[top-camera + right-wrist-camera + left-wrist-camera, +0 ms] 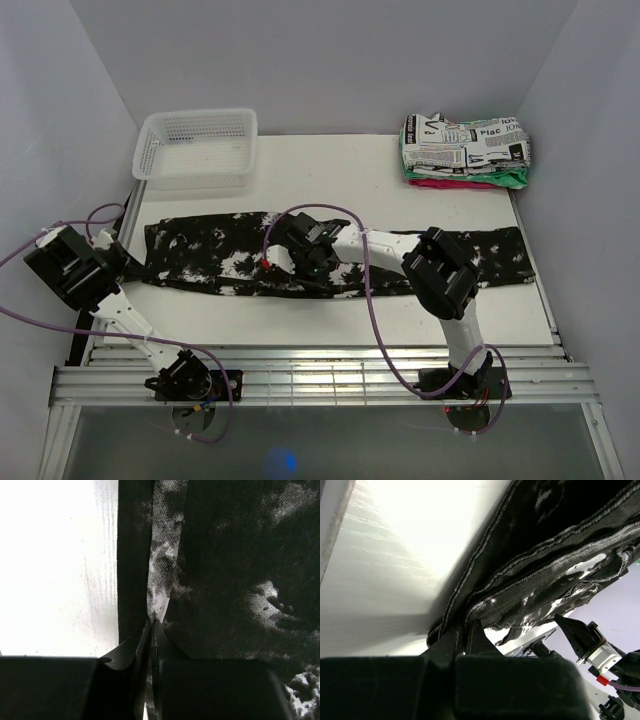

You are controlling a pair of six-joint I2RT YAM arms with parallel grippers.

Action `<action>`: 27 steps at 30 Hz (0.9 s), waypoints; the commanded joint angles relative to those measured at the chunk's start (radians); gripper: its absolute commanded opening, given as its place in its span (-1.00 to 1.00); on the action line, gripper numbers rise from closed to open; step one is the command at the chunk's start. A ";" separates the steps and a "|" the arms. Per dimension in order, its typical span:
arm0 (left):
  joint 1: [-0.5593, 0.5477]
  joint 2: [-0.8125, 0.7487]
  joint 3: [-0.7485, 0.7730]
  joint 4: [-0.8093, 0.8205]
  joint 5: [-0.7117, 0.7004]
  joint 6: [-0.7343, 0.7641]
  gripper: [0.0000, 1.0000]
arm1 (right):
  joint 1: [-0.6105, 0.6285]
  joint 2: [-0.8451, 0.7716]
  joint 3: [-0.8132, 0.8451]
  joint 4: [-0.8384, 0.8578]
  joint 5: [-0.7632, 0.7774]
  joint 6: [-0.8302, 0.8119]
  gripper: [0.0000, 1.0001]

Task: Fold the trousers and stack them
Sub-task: Fold the trousers

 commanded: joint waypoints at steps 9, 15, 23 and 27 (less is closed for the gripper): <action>0.013 -0.140 0.007 0.234 -0.141 0.016 -1.00 | -0.022 0.215 0.158 0.017 0.149 0.082 -0.85; 0.019 -0.157 0.037 0.133 -0.057 0.126 -0.54 | -0.025 0.185 0.224 -0.061 0.036 0.105 -0.51; -0.034 -0.406 0.040 0.073 0.189 0.371 0.42 | -0.264 -0.214 0.071 -0.063 -0.178 0.194 0.45; -0.139 -0.532 0.013 0.119 0.195 0.435 0.46 | -0.531 -0.421 -0.085 -0.087 -0.219 0.230 0.44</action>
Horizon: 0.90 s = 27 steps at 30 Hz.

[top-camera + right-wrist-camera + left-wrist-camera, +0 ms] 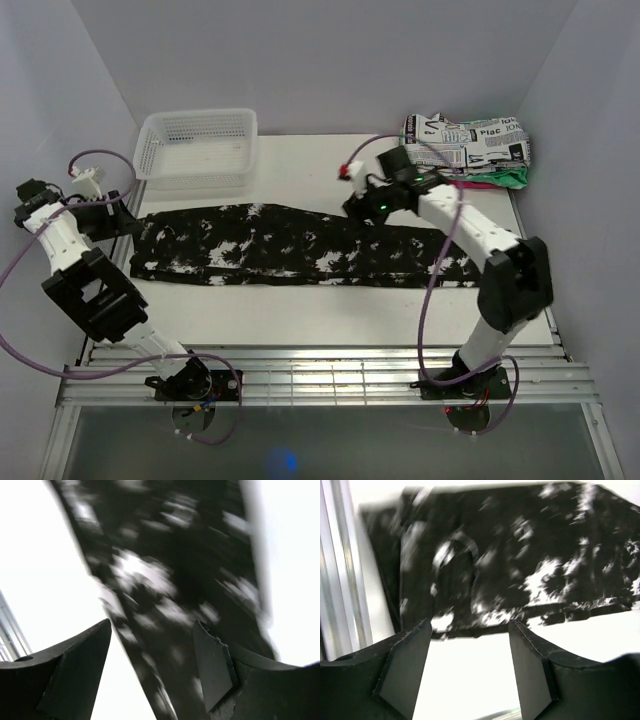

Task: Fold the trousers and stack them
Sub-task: Fold the trousers

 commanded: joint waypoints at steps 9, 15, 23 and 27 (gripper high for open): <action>-0.314 -0.266 -0.117 0.316 0.023 -0.068 0.96 | -0.924 -0.348 -0.306 -0.086 0.044 0.165 0.41; -0.364 -0.254 -0.113 0.327 0.035 -0.128 0.96 | -1.224 -0.313 -0.406 -0.013 0.021 0.176 0.44; -0.378 -0.276 -0.154 0.329 0.017 -0.121 0.96 | -1.437 -0.203 -0.455 0.102 -0.028 0.211 0.44; -0.378 -0.273 -0.154 0.329 0.016 -0.127 0.96 | -1.437 -0.151 -0.490 0.171 -0.039 0.211 0.47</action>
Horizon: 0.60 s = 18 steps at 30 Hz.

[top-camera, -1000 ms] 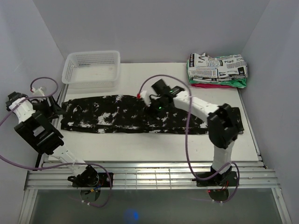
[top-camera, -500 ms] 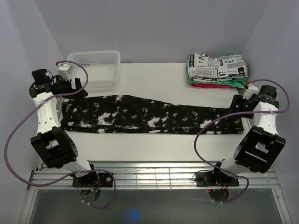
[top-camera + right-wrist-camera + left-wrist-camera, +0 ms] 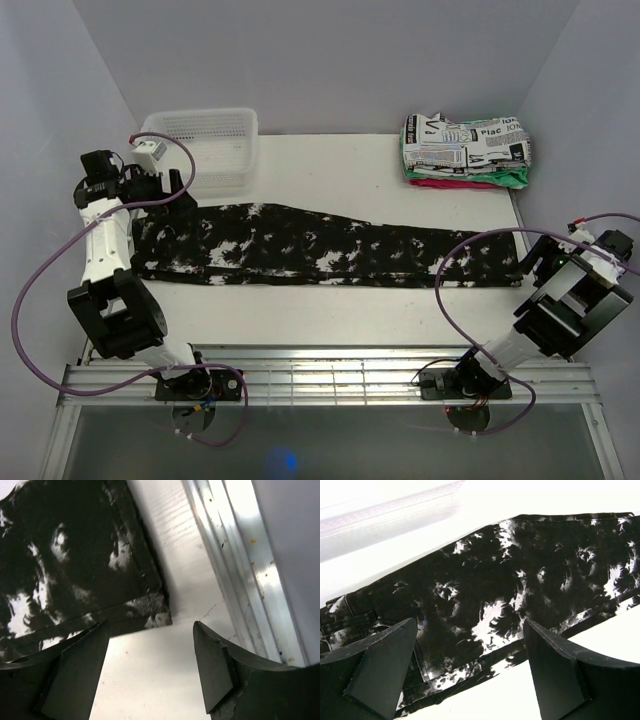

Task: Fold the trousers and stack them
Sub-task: Fold the trousers

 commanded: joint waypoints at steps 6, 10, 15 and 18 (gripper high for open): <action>-0.001 -0.029 0.014 0.014 0.007 -0.025 0.96 | -0.012 0.168 -0.020 0.160 -0.117 0.017 0.39; -0.001 -0.024 0.024 0.009 -0.002 -0.025 0.96 | -0.002 0.231 -0.013 0.158 -0.180 0.020 0.25; -0.001 -0.025 0.023 0.009 -0.016 -0.024 0.96 | 0.036 0.283 -0.008 0.129 -0.222 0.026 0.07; -0.001 -0.024 0.024 0.009 -0.018 -0.027 0.96 | 0.053 0.309 -0.002 0.101 -0.226 0.037 0.03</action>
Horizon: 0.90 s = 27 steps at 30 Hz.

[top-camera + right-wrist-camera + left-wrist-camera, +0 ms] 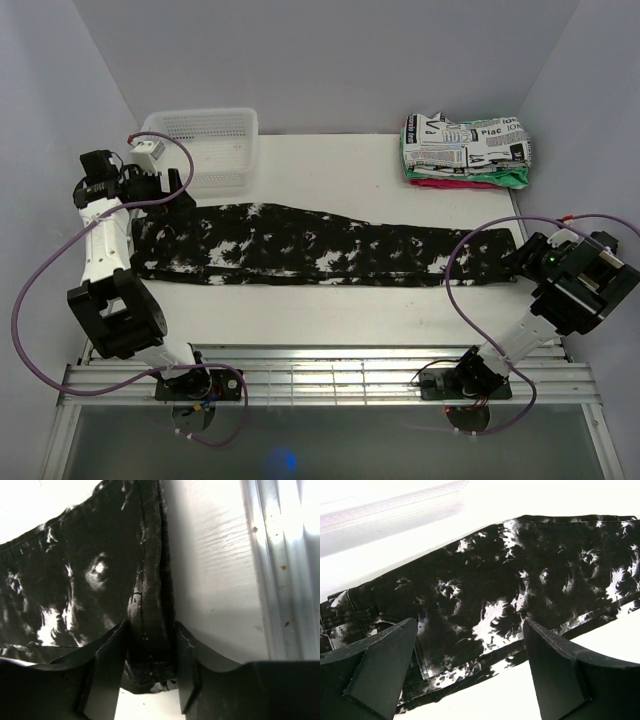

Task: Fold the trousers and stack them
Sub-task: Fold the trousers

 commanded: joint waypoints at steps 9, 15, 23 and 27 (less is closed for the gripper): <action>-0.002 -0.022 0.023 0.010 0.011 -0.006 0.96 | 0.004 -0.026 0.060 -0.186 -0.054 0.019 -0.84; -0.002 -0.047 -0.025 0.035 0.017 -0.009 0.96 | 0.016 -0.191 0.150 -0.299 -0.224 0.044 -0.84; -0.002 -0.058 -0.063 0.041 0.000 -0.046 0.96 | 0.214 -0.354 0.084 -0.180 -0.318 0.215 -0.85; -0.002 -0.056 -0.072 0.042 -0.014 -0.069 0.96 | 0.489 -0.414 0.032 0.053 -0.283 0.433 -0.84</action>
